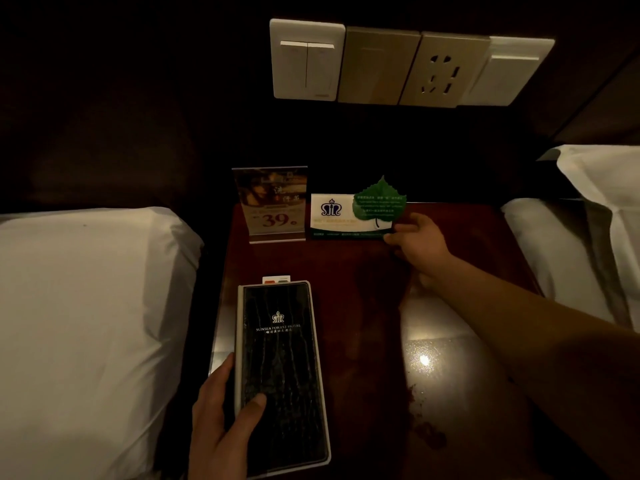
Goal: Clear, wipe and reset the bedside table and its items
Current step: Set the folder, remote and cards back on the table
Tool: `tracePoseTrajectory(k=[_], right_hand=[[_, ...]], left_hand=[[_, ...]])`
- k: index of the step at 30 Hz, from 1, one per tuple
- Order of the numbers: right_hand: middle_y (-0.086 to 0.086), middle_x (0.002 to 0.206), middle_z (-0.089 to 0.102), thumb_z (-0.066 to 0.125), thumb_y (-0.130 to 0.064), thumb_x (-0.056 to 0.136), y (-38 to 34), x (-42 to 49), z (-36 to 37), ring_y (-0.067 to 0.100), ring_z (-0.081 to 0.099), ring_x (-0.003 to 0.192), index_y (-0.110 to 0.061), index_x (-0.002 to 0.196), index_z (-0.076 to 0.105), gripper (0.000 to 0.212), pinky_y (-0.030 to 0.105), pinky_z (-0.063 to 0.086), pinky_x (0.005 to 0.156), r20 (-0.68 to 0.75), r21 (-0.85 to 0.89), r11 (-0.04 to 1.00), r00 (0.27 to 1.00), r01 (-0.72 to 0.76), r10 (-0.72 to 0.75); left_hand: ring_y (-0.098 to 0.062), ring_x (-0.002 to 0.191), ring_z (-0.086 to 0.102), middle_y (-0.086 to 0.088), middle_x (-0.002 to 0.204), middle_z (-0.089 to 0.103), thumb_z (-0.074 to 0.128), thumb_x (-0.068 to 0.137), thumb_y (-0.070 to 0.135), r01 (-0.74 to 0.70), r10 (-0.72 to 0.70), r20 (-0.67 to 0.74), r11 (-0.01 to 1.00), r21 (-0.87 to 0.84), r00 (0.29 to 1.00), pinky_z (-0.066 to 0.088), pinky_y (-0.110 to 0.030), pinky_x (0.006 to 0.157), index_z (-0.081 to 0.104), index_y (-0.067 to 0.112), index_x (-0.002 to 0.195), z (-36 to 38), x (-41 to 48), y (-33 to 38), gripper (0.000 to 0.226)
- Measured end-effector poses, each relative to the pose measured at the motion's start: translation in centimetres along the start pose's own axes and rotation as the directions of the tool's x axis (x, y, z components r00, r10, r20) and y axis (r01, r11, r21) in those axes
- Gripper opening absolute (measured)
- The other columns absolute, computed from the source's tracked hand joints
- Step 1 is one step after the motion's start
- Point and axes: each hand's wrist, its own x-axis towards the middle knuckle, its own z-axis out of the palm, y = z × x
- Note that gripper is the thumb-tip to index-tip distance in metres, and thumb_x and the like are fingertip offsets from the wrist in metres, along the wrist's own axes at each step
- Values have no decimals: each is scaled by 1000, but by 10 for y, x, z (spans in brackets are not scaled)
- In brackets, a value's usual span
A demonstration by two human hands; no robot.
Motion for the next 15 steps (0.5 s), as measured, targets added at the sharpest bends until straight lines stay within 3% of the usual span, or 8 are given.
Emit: tracePoseTrajectory(k=[6, 8, 12, 15], right_hand=[[5, 139, 51, 65, -1, 85, 15, -40, -3, 25, 54, 121, -14, 146, 37, 68, 42, 47, 102, 18, 99, 995, 1000, -4, 2], [4, 135, 55, 62, 1, 86, 28, -69, -1, 21, 56, 118, -14, 140, 45, 58, 36, 48, 97, -10, 164, 986, 1000, -13, 15], [-16, 122, 62, 60, -9, 92, 61, -132, 0, 0, 58, 106, -40, 115, 57, 38, 18, 44, 76, 44, 67, 997, 998, 33, -36], [-15, 134, 55, 59, -15, 94, 54, -117, 0, 4, 58, 109, -34, 135, 49, 46, 21, 49, 80, 67, 18, 998, 996, 59, -60]], left_hand=[[1, 135, 40, 42, 128, 51, 72, 73, 29, 19, -18, 28, 1000, -24, 999, 33, -32, 108, 50, 60, 130, -1, -1, -3, 69], [1, 136, 39, 38, 132, 49, 76, 83, 17, 41, -40, 34, 999, -27, 999, 33, -35, 112, 49, 59, 132, -4, -1, -6, 70], [15, 129, 37, 35, 135, 46, 75, 85, 10, 23, -23, 32, 1000, -6, 999, 33, -27, 106, 48, 61, 133, -3, -3, -5, 75], [8, 131, 40, 32, 136, 46, 77, 82, 14, 28, -28, 30, 1000, -9, 999, 33, -27, 104, 47, 57, 137, -2, -5, -8, 76]])
